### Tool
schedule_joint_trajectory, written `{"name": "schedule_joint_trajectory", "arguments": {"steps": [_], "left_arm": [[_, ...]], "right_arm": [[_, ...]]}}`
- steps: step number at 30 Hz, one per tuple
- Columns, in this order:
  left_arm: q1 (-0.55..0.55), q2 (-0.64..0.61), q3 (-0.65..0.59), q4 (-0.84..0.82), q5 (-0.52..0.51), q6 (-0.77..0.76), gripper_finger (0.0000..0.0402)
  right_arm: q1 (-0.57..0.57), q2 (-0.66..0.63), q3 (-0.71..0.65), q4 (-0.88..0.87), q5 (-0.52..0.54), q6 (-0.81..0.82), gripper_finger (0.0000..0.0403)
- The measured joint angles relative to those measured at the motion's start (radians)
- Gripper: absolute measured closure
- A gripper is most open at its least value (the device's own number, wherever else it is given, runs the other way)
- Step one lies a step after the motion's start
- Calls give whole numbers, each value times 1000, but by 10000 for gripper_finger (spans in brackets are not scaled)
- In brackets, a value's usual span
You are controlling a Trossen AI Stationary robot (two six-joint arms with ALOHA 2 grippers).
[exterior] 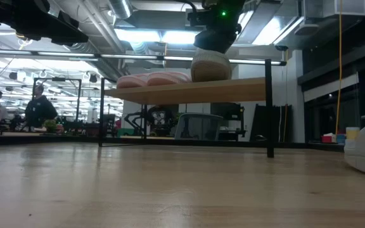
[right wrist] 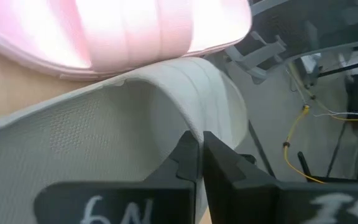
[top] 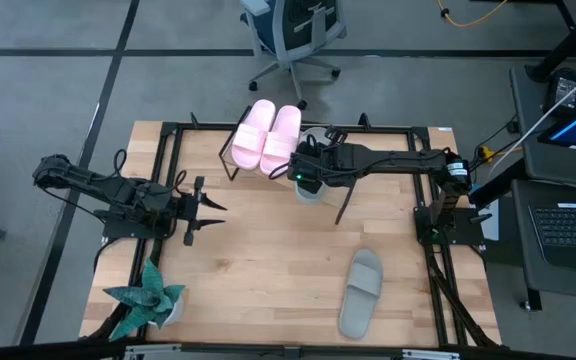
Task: Pick and place slides into the shelf
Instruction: Put the left gray slide on the shelf, then put the gray slide on the shelf
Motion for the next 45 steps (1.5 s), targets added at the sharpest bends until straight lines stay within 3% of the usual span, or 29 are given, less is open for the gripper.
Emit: {"name": "schedule_joint_trajectory", "arguments": {"steps": [7,21,36,45], "left_arm": [[0,0,0,0,0,0,263],[0,0,0,0,0,0,263],[0,0,0,0,0,0,263],[0,0,0,0,0,0,263]], "right_arm": [[0,0,0,1,-23,-2,355],[1,0,1,12,-24,-25,341],[1,0,2,17,-23,-42,209],[1,-63,2,41,-14,-47,190]]}}
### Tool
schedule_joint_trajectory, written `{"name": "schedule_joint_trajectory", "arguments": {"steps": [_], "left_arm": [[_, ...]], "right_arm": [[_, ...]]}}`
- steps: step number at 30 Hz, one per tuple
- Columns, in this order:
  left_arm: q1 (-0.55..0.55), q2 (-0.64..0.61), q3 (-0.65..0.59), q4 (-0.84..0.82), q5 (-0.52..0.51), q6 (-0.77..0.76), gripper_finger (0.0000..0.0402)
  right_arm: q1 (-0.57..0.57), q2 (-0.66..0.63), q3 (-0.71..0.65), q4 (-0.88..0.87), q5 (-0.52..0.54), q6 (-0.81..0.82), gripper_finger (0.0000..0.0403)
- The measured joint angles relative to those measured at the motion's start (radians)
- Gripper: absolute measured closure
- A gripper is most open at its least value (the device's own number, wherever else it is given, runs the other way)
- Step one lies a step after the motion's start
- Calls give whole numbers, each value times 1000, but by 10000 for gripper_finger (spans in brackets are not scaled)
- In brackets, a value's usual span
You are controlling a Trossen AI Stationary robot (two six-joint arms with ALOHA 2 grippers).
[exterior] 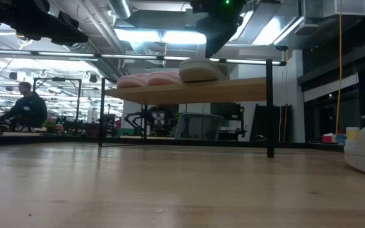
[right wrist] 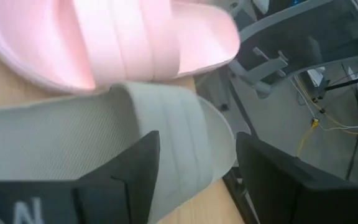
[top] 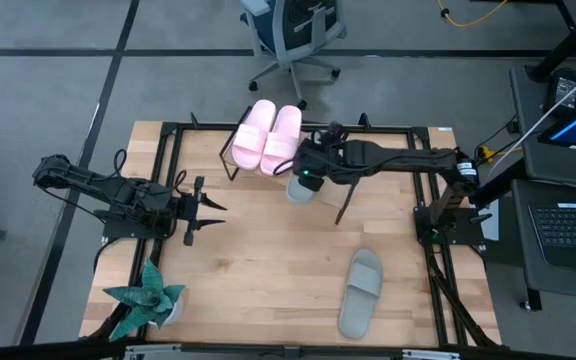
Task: Pick and place slides into the shelf
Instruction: Put the gray slide on the shelf
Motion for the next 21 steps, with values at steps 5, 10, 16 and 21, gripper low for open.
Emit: {"name": "schedule_joint_trajectory", "arguments": {"steps": [5,10,16,21], "left_arm": [[0,0,0,0,0,0,263],[0,0,0,0,0,0,263],[0,0,0,0,0,0,263],[0,0,0,0,0,0,263]], "right_arm": [[2,-32,0,3,0,24,190],[17,-52,0,8,1,25,190],[48,-56,0,6,0,23,190],[69,-56,0,6,0,24,190]]}}
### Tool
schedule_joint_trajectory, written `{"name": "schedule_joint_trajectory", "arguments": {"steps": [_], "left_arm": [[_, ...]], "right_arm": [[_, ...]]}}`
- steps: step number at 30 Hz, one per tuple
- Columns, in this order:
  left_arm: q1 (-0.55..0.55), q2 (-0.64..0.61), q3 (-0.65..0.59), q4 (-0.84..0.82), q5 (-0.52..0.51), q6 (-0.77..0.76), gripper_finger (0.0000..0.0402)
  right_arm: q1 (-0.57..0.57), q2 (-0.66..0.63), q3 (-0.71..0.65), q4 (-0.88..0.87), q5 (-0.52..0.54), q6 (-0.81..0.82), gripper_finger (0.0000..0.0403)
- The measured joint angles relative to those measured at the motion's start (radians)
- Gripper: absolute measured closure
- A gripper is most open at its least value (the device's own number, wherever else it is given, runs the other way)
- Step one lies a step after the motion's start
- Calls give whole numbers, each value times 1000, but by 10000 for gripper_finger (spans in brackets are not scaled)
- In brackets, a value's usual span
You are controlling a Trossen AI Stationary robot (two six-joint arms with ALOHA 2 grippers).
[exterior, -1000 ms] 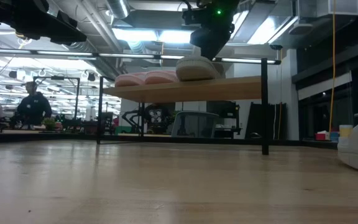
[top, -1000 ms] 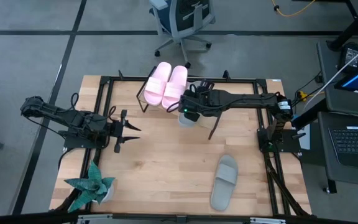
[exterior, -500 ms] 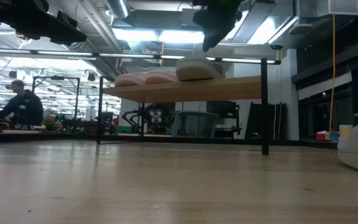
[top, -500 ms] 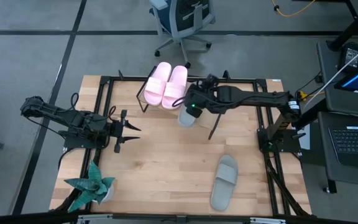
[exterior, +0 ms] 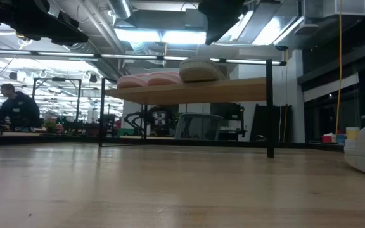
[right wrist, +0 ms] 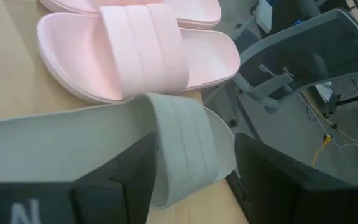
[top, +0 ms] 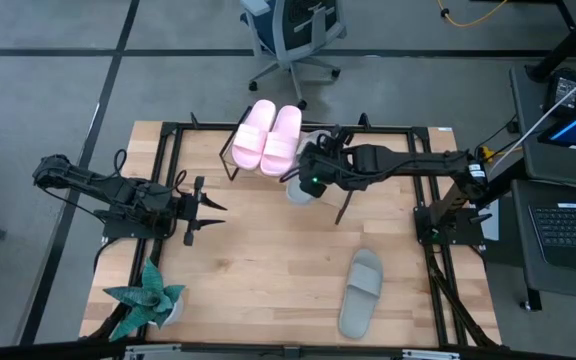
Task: Pick and place slides into the shelf
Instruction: Put the gray slide on the shelf
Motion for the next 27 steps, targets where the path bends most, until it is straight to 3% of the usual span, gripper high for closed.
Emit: {"name": "schedule_joint_trajectory", "arguments": {"steps": [10,19,27], "left_arm": [[0,0,0,0,0,0,263],[0,0,0,0,0,0,263],[0,0,0,0,0,0,263]], "right_arm": [[19,0,0,6,-9,4,190],[19,0,0,6,-137,59,190],[19,0,0,7,-152,128,190]]}}
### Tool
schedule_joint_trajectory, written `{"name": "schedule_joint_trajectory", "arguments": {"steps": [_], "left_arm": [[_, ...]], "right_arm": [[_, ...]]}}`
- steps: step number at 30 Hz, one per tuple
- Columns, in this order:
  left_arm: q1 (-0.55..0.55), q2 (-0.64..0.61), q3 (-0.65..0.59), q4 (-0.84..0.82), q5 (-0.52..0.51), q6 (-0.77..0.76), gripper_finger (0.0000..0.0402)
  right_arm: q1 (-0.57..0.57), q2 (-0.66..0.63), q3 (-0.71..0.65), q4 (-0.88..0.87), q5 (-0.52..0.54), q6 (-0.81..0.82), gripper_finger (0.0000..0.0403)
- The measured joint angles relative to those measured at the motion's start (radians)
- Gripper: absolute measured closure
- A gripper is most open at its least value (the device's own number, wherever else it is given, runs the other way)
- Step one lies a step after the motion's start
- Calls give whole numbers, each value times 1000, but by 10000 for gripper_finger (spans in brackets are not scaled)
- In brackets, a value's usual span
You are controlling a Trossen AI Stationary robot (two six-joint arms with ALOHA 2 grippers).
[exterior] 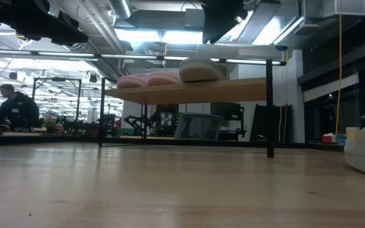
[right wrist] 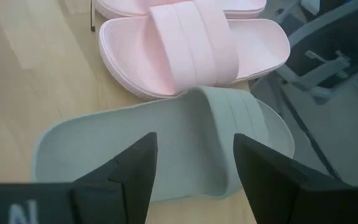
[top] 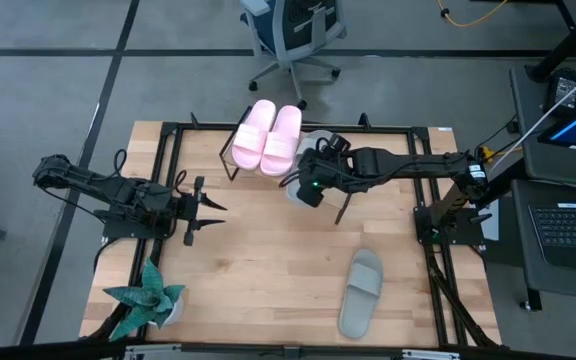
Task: Pick and place slides into the shelf
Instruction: Put the gray slide on the shelf
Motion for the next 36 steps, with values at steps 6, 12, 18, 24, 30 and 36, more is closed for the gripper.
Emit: {"name": "schedule_joint_trajectory", "arguments": {"steps": [6,12,18,24,30,36], "left_arm": [[0,0,0,0,0,0,263],[0,0,0,0,0,0,263],[0,0,0,0,0,0,263],[0,0,0,0,0,0,263],[0,0,0,0,0,0,263],[0,0,0,0,0,0,263]], "right_arm": [[0,0,0,5,0,27,190],[2,0,-1,16,-7,28,190],[17,-1,-1,16,-68,9,190],[53,-1,-1,16,-86,-27,190],[64,-1,-1,20,-86,-36,190],[89,-1,-2,12,-93,-21,190]]}}
